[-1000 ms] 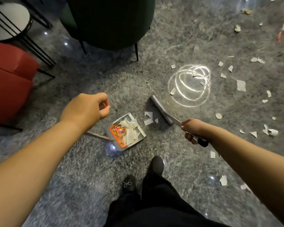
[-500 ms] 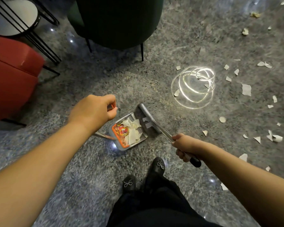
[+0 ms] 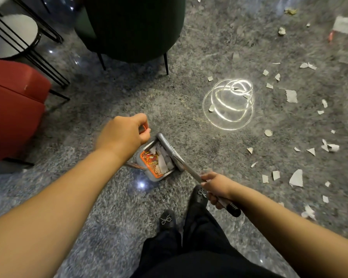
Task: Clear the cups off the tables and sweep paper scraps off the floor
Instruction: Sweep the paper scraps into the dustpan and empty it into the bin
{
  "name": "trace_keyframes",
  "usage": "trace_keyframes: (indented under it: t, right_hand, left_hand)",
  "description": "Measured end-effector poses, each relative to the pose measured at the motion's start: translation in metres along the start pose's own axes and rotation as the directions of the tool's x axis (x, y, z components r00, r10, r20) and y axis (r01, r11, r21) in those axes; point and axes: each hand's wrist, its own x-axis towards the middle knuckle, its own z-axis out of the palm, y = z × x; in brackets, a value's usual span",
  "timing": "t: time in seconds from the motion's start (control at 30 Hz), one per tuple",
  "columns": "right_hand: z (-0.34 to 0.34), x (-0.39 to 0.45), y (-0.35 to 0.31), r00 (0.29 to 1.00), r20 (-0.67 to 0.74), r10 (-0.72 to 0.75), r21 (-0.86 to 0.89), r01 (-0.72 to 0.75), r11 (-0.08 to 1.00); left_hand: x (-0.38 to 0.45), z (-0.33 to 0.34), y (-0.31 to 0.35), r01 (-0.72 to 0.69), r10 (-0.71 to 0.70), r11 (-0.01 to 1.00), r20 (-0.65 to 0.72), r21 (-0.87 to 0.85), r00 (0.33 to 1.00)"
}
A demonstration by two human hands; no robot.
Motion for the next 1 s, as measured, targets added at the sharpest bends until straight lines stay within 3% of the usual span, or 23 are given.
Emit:
trace_keyframes:
  t: [0.23, 0.5, 0.77, 1.0]
  right_hand:
    - [0.004, -0.032, 0.010, 0.996, -0.093, -0.004, 0.131, 0.016, 0.991]
    - [-0.027, -0.059, 0.009, 0.968, -0.244, -0.053, 0.175, 0.098, 0.980]
    - [-0.134, -0.052, 0.003, 0.956, -0.278, -0.095, 0.294, 0.179, 0.939]
    - [-0.259, -0.033, -0.027, 0.972, -0.231, -0.046, 0.409, 0.140, 0.902]
  left_hand:
    - [-0.029, -0.010, -0.001, -0.020, 0.016, 0.998, -0.079, -0.059, 0.997]
    - [-0.006, -0.034, 0.042, -0.131, 0.117, 0.987, -0.150, -0.092, 0.982]
    - [0.077, -0.039, 0.123, -0.242, 0.219, 0.965, -0.195, -0.100, 0.956]
    - [0.174, -0.034, 0.200, -0.250, 0.234, 0.966, -0.191, -0.063, 0.953]
